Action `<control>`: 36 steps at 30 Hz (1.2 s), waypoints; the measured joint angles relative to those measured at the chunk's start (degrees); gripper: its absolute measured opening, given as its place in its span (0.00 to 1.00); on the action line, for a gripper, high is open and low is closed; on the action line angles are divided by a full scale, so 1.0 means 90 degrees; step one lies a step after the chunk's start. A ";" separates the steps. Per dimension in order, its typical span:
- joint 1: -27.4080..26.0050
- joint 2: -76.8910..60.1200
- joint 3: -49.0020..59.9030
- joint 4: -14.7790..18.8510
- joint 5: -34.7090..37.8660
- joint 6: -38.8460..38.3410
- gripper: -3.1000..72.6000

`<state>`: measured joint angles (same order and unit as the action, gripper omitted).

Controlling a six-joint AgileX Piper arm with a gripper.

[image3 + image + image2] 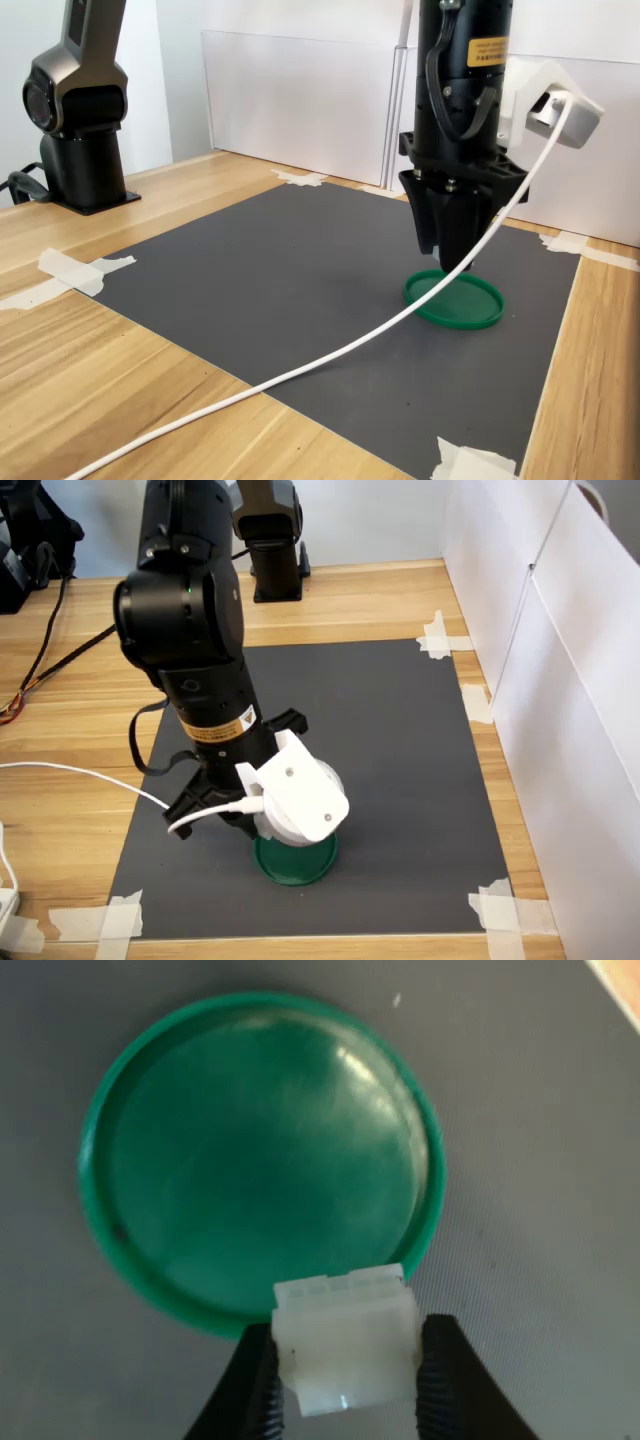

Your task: Grasp a white terminal and put it in the green lid.

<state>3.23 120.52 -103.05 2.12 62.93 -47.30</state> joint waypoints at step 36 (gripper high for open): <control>-0.0303 -0.1684 0.0423 0.1074 -0.0415 -0.0416 0.59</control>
<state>0.50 105.37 -99.25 11.79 59.20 -51.05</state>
